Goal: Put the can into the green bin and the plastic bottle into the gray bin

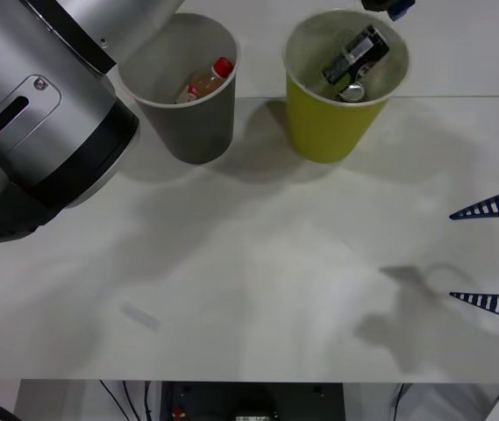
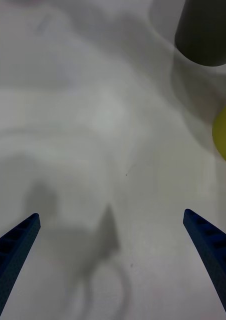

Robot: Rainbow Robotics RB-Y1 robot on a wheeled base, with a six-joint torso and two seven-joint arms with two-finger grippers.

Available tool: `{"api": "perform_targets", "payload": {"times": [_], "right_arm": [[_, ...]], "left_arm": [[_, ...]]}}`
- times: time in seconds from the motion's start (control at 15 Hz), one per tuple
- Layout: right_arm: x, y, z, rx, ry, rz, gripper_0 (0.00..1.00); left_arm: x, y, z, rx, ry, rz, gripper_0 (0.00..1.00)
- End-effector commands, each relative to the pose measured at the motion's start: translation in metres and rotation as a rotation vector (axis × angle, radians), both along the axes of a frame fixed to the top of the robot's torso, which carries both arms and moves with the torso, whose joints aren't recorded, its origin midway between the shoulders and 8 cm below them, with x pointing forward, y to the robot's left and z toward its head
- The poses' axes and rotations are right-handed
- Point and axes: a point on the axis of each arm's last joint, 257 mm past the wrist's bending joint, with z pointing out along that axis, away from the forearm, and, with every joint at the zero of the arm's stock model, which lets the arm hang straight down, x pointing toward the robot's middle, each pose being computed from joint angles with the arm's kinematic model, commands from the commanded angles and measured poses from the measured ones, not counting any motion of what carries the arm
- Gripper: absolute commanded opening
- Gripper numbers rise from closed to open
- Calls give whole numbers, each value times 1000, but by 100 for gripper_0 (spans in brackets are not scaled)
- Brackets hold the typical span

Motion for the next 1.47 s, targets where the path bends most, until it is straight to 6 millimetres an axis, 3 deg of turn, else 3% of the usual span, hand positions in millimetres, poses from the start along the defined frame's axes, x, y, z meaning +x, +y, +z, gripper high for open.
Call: {"api": "perform_targets", "payload": {"times": [0.07, 0.27, 0.53, 0.87, 1.13, 1.47], "right_arm": [[0, 0, 0, 0, 0, 0, 100], [0, 0, 0, 0, 0, 0, 100], [0, 0, 0, 0, 0, 0, 100], [0, 0, 0, 0, 0, 0, 100], [0, 0, 0, 0, 0, 0, 100], [0, 0, 0, 0, 0, 0, 100]], "left_arm": [[13, 9, -3, -25, 12, 27, 100], [17, 54, 7, -5, 67, 3, 100], [24, 140, 29, -33, 142, -19, 100], [17, 246, 32, -27, 161, -72, 100], [-6, 335, 17, 88, 142, -114, 100], [-44, 411, -3, 131, 135, -107, 100]]}}
